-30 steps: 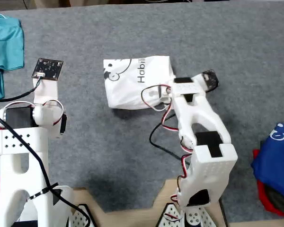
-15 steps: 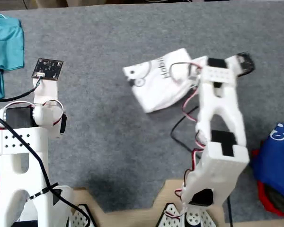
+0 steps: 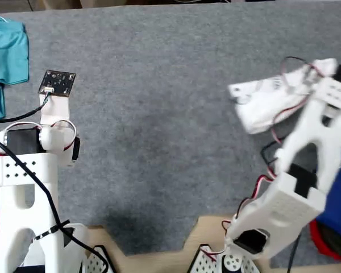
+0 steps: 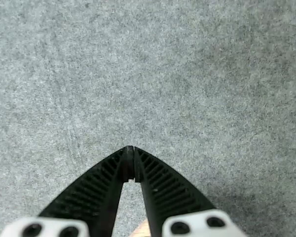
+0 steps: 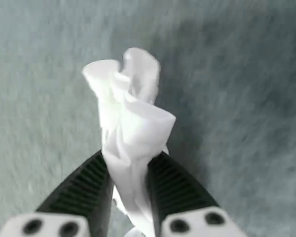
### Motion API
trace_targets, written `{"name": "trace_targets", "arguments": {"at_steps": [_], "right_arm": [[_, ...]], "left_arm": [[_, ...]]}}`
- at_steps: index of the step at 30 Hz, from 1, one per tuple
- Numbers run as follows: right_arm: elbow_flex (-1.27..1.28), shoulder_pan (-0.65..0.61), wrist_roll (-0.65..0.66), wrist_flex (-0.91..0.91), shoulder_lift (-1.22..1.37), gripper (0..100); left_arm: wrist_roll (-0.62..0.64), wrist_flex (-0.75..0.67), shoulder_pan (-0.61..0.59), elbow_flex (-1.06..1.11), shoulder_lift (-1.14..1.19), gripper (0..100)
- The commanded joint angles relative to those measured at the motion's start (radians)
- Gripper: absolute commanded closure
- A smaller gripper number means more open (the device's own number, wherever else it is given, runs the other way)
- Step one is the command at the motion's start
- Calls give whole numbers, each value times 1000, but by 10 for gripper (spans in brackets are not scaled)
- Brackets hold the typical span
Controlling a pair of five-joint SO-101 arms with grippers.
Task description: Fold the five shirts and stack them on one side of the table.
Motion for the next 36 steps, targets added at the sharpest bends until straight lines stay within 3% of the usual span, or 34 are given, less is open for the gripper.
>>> {"name": "trace_targets", "arguments": {"at_steps": [1,19,36], "right_arm": [[-119,104,60,41,-5,994],[-226,507,253,120,-8,993],[-463,532,388,400,-8,993]], "left_arm": [[-8,-5,-9,-9,-27,981],[-43,66,-9,-123,-28,981],[-43,68,-11,-117,-25,981]]}}
